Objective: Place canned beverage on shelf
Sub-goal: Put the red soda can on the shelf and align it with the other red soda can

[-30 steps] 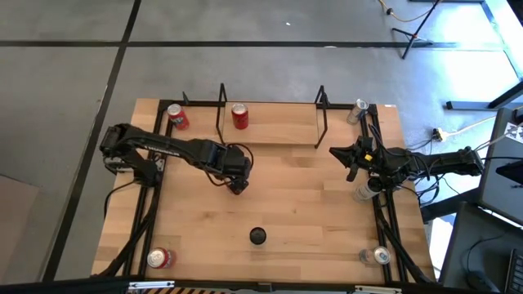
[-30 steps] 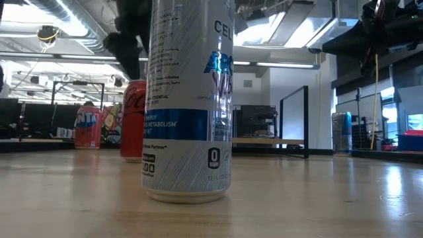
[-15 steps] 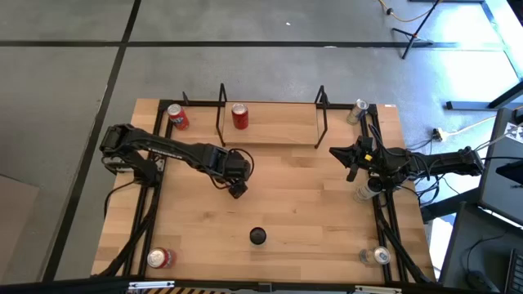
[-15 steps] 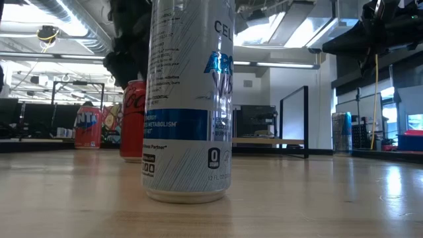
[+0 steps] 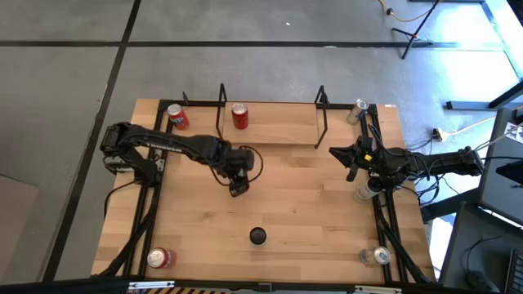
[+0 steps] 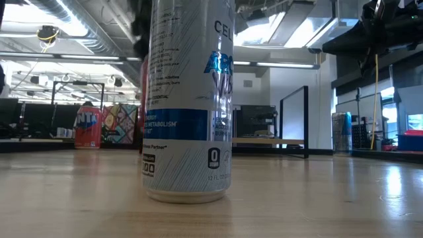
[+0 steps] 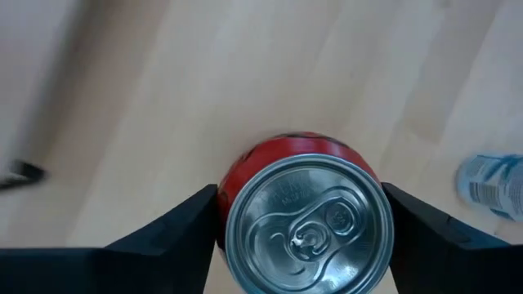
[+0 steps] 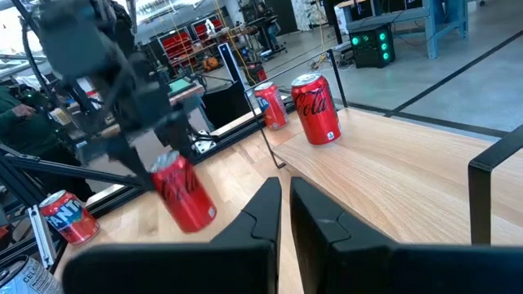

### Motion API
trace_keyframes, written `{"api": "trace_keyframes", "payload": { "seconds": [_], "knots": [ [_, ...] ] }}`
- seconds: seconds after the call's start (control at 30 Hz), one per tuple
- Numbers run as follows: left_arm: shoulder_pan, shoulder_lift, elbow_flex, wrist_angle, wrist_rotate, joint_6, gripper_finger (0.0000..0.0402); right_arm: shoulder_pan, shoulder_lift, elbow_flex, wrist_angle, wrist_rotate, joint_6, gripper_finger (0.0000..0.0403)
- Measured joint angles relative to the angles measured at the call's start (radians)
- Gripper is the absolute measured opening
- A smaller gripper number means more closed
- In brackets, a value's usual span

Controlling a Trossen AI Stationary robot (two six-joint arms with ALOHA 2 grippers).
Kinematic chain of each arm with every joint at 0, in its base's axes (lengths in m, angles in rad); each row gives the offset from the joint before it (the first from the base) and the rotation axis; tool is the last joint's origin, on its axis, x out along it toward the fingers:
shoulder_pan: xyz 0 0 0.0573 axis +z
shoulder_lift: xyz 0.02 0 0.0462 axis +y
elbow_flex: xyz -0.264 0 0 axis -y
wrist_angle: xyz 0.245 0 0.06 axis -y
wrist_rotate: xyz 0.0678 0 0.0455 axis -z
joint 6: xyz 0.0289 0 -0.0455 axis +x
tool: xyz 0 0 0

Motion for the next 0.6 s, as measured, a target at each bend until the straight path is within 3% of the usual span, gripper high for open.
{"api": "trace_keyframes", "payload": {
  "seconds": [0.3, 0.6],
  "knots": [
    [0.178, -0.002, 0.212, -0.063, -0.048, 0.202, 0.0258, 0.000, 0.000, 0.000, 0.000, 0.009, 0.005, 0.0019],
    [0.399, 0.010, 0.193, -0.075, 0.024, 0.343, 0.0258, 0.000, 0.000, 0.000, 0.000, 0.010, 0.007, 0.0019]
  ]
}}
